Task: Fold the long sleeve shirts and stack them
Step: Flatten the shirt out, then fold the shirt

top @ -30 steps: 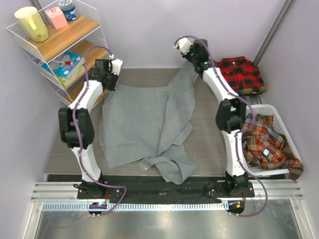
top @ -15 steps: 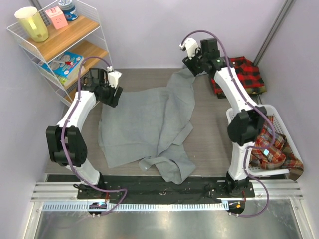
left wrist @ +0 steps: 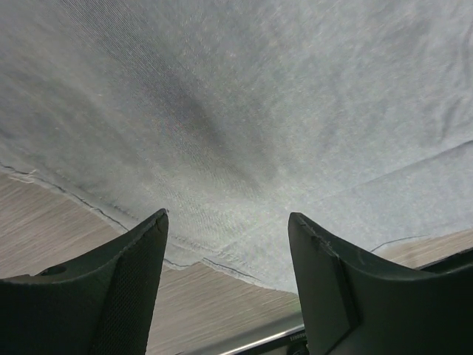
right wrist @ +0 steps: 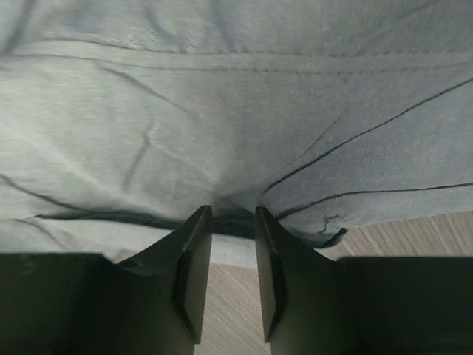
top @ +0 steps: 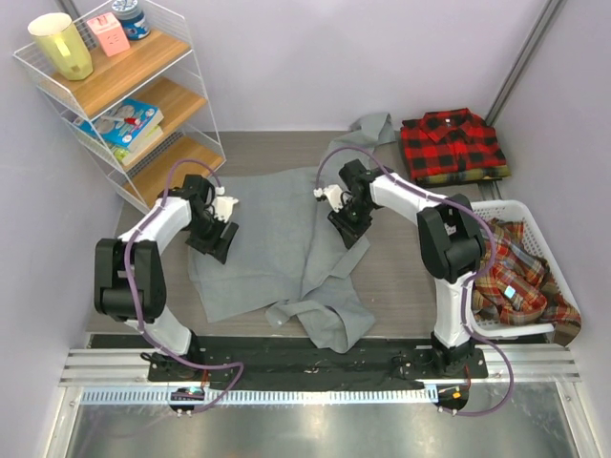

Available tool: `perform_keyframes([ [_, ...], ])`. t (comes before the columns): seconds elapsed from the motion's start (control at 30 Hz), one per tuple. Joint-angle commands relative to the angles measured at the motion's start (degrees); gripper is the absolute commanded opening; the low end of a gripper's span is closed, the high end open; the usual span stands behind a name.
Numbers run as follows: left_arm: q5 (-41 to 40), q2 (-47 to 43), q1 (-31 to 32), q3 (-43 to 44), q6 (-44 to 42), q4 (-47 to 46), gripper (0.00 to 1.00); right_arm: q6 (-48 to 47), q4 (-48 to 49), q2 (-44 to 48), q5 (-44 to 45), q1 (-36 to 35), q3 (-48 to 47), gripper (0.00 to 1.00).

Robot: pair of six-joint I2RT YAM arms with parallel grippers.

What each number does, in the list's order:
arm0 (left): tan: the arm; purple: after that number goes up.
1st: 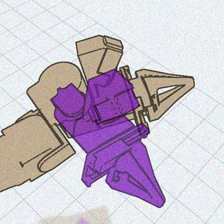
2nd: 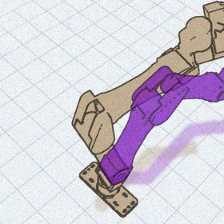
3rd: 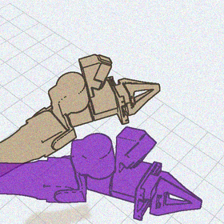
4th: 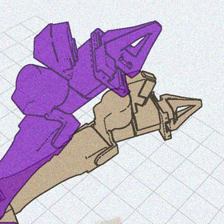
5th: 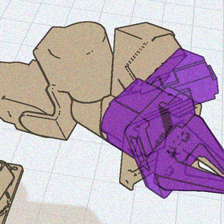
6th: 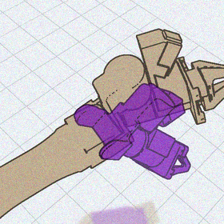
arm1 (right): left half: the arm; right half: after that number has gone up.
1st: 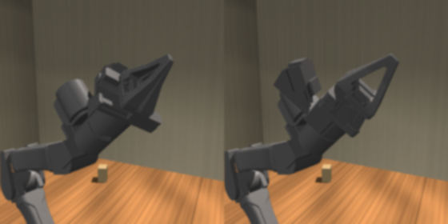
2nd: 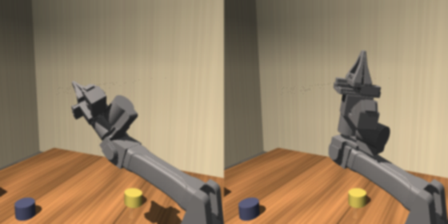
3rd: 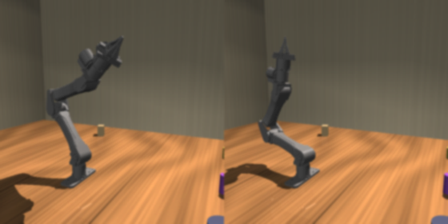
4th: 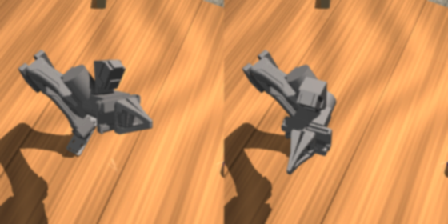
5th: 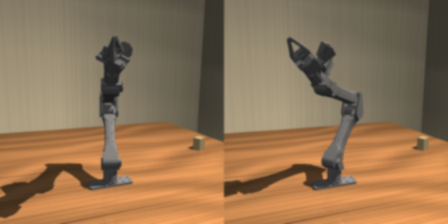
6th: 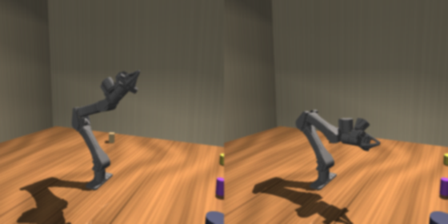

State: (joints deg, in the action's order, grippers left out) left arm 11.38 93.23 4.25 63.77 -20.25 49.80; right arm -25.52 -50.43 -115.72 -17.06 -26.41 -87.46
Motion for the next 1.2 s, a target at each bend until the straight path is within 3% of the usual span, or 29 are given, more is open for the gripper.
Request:
perform_keyframes([
  [0.0,-4.33,3.87,0.06,-1.01,-1.46,-1.81,0.65,1.88,4.82,-0.55,3.87,-0.22,1.41,0.33],
  [0.13,-9.61,7.48,-0.03,-0.93,-2.86,-3.92,0.63,-1.63,5.87,-2.05,11.07,0.57,4.40,0.30],
  [0.4,-16.38,15.83,-1.09,5.13,-6.82,-7.17,0.57,-13.22,5.70,-2.84,23.54,11.10,5.02,0.29],
  [0.63,-17.54,18.31,-1.26,14.62,-7.44,-6.74,0.56,-18.60,3.95,-1.36,26.21,14.55,-0.86,0.34],
  [0.77,-11.04,12.86,-1.00,16.91,-5.77,-3.49,0.62,-17.90,-3.94,4.44,20.59,12.80,-5.17,0.45],
  [0.87,2.39,6.63,-0.82,15.78,-8.38,2.22,0.67,-16.58,-8.60,9.19,14.54,10.16,-4.65,0.53],
  [0.9,12.34,2.09,-0.65,14.21,-10.05,5.88,0.77,-15.97,-9.41,11.55,13.12,9.28,-4.21,0.56],
  [1.0,23.56,-6.79,3.19,10.78,-16.11,11.00,0.89,-12.46,-11.35,14.72,5.74,6.91,-1.93,0.59],
  [1.1,23.52,-11.57,10.58,5.24,-18.15,14.88,0.91,-8.24,-12.23,15.00,-1.82,5.94,0.00,0.59],
  [1.17,21.42,-14.21,19.54,0.94,-18.07,15.59,0.92,-5.87,-12.41,14.21,-4.55,5.85,1.14,0.59],
])
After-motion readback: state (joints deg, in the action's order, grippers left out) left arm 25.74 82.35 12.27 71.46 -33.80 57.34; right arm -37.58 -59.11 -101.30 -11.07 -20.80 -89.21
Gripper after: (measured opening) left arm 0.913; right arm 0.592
